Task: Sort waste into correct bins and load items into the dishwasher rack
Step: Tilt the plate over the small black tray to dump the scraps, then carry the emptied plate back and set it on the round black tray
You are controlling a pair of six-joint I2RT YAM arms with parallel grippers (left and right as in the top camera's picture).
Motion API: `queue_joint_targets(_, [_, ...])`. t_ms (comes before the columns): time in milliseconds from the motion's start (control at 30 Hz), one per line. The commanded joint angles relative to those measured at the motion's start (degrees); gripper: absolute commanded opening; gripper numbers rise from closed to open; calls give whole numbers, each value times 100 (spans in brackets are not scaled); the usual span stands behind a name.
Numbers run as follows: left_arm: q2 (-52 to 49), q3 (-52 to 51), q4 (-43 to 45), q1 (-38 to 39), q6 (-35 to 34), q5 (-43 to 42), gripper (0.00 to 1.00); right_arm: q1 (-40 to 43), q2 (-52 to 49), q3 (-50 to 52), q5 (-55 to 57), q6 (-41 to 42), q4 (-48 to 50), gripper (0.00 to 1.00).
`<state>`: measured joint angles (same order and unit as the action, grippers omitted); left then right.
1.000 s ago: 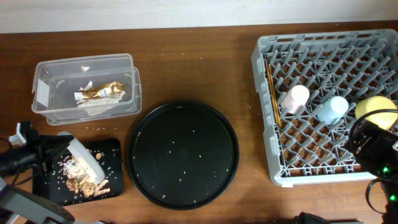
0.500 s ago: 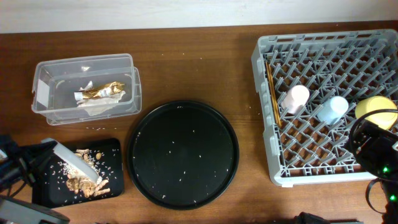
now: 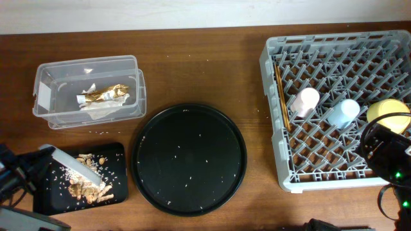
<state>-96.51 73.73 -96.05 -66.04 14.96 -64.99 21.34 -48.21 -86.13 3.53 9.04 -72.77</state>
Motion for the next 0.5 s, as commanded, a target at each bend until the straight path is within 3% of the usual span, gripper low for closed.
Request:
queue_joint_targets(0, [157,-157,-22,-153,-35,-586,1,33,22,-66,-11,20,17,98])
queue_joint_targets(467, [275,-232,-72,-256,-162,260,1,33,22,-66,-11,20,17,98])
